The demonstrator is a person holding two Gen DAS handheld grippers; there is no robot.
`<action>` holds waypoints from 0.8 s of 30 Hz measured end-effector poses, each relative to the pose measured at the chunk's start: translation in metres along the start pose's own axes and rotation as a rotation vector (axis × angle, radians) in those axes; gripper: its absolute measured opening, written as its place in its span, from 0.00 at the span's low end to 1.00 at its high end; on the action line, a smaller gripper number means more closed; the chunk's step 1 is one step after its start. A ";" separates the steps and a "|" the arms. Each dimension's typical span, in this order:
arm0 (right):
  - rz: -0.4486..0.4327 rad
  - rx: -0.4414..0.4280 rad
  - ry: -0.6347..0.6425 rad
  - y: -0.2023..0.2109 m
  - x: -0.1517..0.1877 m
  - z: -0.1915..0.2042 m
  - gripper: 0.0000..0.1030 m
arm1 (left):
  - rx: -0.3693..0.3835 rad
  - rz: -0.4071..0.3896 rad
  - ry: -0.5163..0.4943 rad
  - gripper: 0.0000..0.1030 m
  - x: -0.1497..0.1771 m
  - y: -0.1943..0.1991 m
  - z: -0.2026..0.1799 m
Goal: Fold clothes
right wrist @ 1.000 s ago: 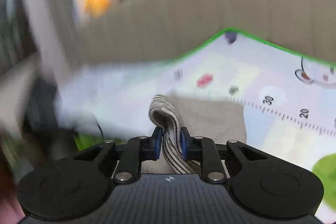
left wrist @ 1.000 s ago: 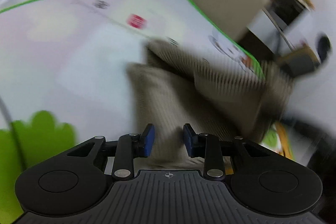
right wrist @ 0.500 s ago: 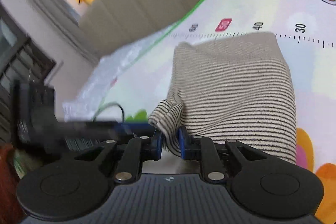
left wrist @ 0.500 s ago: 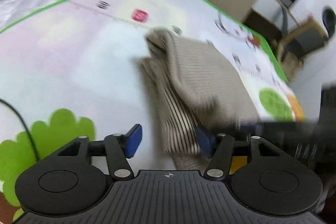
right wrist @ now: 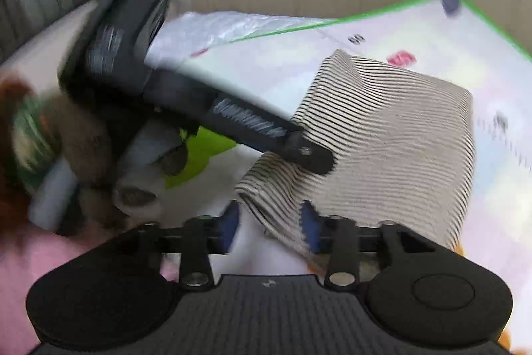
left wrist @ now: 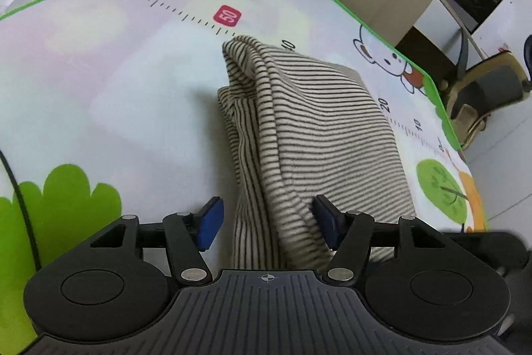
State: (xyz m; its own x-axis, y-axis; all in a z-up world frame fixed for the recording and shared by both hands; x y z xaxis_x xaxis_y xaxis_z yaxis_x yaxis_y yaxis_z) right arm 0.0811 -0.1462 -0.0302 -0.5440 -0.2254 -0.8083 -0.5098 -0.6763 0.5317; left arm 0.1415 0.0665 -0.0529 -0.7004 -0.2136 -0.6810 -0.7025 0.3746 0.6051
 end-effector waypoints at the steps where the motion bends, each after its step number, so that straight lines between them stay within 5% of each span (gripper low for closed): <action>1: -0.011 -0.005 -0.059 0.011 -0.004 -0.011 0.62 | -0.004 0.001 -0.009 0.64 0.001 0.000 0.000; 7: -0.189 0.089 -0.313 0.073 -0.021 -0.072 0.98 | -0.014 -0.003 -0.036 0.69 0.002 -0.002 -0.002; 10: -0.241 0.141 -0.415 0.061 -0.020 -0.105 0.98 | -0.023 -0.004 -0.044 0.73 0.002 -0.004 -0.001; 14: -0.147 0.225 -0.487 0.008 0.009 -0.122 0.92 | -0.033 -0.011 -0.045 0.81 0.004 -0.003 0.000; 18: -0.107 0.195 -0.477 -0.016 0.030 -0.115 0.97 | -0.028 0.034 0.036 0.96 0.005 -0.017 0.009; 24: -0.101 0.112 -0.531 -0.010 0.028 -0.121 0.83 | -0.009 0.044 0.084 1.00 0.004 -0.033 0.011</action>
State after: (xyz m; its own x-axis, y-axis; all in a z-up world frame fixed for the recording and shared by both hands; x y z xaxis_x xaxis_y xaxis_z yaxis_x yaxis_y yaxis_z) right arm 0.1514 -0.2303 -0.0883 -0.7355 0.2407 -0.6333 -0.6288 -0.5907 0.5057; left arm 0.1635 0.0633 -0.0798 -0.7388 -0.2723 -0.6165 -0.6713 0.3774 0.6379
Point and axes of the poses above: each gripper's, at about its wrist camera, not at the fingertips, and y roughly against the way its jaws point, z to its left, x to its underside, the point moved 1 cm from there along -y, roughly the way its jaws point, and after that the axes turned 14 degrees about -z, right-handed, at the moved point
